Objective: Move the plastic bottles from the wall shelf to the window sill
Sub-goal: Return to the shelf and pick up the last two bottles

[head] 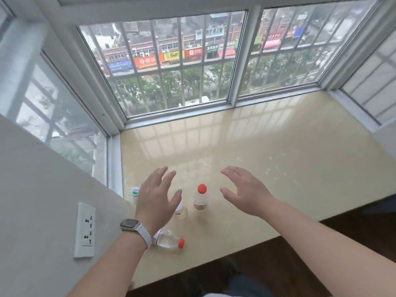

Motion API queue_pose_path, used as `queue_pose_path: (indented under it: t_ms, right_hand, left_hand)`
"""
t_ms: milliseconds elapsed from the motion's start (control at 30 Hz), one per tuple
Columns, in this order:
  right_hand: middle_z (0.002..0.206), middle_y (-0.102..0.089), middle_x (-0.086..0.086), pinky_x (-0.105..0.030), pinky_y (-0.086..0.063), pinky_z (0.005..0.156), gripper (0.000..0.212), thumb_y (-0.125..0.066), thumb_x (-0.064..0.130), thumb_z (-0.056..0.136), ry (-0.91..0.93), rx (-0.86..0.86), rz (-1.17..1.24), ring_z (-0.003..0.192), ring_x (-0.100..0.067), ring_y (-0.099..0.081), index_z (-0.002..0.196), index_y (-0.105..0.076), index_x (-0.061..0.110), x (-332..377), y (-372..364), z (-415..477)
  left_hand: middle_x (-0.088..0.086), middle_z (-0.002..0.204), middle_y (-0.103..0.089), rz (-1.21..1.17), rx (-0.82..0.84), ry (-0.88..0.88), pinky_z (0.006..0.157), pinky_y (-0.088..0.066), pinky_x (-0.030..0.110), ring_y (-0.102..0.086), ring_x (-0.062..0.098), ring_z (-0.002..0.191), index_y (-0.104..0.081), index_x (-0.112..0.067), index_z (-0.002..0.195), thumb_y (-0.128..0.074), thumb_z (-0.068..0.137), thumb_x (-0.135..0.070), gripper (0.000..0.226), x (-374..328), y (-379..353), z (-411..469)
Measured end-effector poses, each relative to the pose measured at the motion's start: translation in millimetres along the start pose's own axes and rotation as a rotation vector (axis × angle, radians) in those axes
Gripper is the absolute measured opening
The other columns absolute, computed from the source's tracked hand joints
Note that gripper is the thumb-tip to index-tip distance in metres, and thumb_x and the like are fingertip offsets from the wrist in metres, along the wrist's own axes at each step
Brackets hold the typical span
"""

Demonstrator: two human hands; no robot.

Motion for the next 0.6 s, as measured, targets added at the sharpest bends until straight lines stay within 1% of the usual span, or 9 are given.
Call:
queue_pose_path:
  t_ms: [67,200,300,400,467,567,600]
  right_hand:
    - [0.157,-0.035,0.005,-0.029,-0.023,0.117,0.076,-0.028,0.065,0.085,-0.004,-0.010,-0.071,0.145,-0.012,-0.026,0.150,-0.038,0.027,-0.7,12.1,-9.5]
    - [0.160,-0.028,0.006,-0.032,-0.020,0.117,0.087,-0.011,0.069,0.078,-0.023,-0.031,-0.160,0.147,-0.014,-0.022,0.151,-0.034,0.030,-8.9,38.4,-22.8]
    - [0.160,-0.028,0.005,-0.032,-0.020,0.116,0.089,-0.006,0.069,0.077,-0.030,-0.037,-0.205,0.146,-0.016,-0.022,0.151,-0.033,0.030,-15.6,53.1,-24.8]
    - [0.160,-0.030,0.002,-0.034,-0.021,0.116,0.089,-0.006,0.067,0.077,-0.035,-0.055,-0.215,0.146,-0.018,-0.024,0.151,-0.035,0.027,-29.5,69.5,-33.5]
    - [0.160,-0.030,0.001,-0.035,-0.021,0.116,0.088,-0.006,0.067,0.079,-0.028,-0.067,-0.234,0.146,-0.019,-0.023,0.151,-0.035,0.027,-42.4,81.7,-41.4]
    - [0.159,-0.030,0.001,-0.037,-0.022,0.115,0.086,-0.006,0.066,0.081,-0.035,-0.088,-0.240,0.146,-0.020,-0.023,0.150,-0.036,0.026,-68.7,106.8,-56.1]
    - [0.158,-0.032,-0.001,-0.038,-0.023,0.114,0.085,-0.007,0.065,0.081,-0.034,-0.105,-0.239,0.146,-0.021,-0.025,0.150,-0.038,0.025,-78.8,116.6,-61.7]
  left_hand:
    - [0.015,0.133,-0.062,0.032,0.015,-0.039,0.101,-0.046,0.049,-0.056,0.036,0.123,-0.065,-0.010,0.126,-0.052,0.087,-0.044,0.054,-10.4,4.6,5.0]
    - [0.010,0.139,-0.060,0.097,0.065,-0.101,0.106,-0.043,0.049,-0.053,0.033,0.130,-0.063,-0.016,0.131,-0.046,0.088,-0.052,0.058,-30.6,14.1,16.2]
    - [0.008,0.145,-0.056,0.149,0.109,-0.116,0.110,-0.038,0.050,-0.048,0.032,0.136,-0.061,-0.020,0.134,-0.041,0.088,-0.056,0.062,-42.7,17.8,25.5]
    - [0.006,0.147,-0.054,0.172,0.147,-0.147,0.113,-0.035,0.051,-0.045,0.031,0.139,-0.059,-0.023,0.137,-0.039,0.088,-0.059,0.064,-69.6,14.1,32.0]
    - [0.003,0.145,-0.055,0.169,0.158,-0.193,0.113,-0.036,0.050,-0.047,0.030,0.138,-0.060,-0.024,0.136,-0.041,0.087,-0.060,0.063,-93.5,9.2,35.3]
    - [0.001,0.140,-0.060,0.150,0.173,-0.294,0.112,-0.034,0.043,-0.052,0.028,0.131,-0.063,-0.024,0.130,-0.047,0.087,-0.058,0.057,-140.5,-1.7,45.4]
    - [0.001,0.138,-0.060,0.154,0.178,-0.333,0.111,-0.035,0.043,-0.054,0.029,0.130,-0.064,-0.024,0.128,-0.048,0.088,-0.057,0.055,-158.5,-6.6,50.2]
Point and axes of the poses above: each hand's wrist, its own z-axis towards the middle knuckle, its own y-axis out of the back of the hand, x = y × z, the point moved 4 cm from there along z, towards the middle knuckle
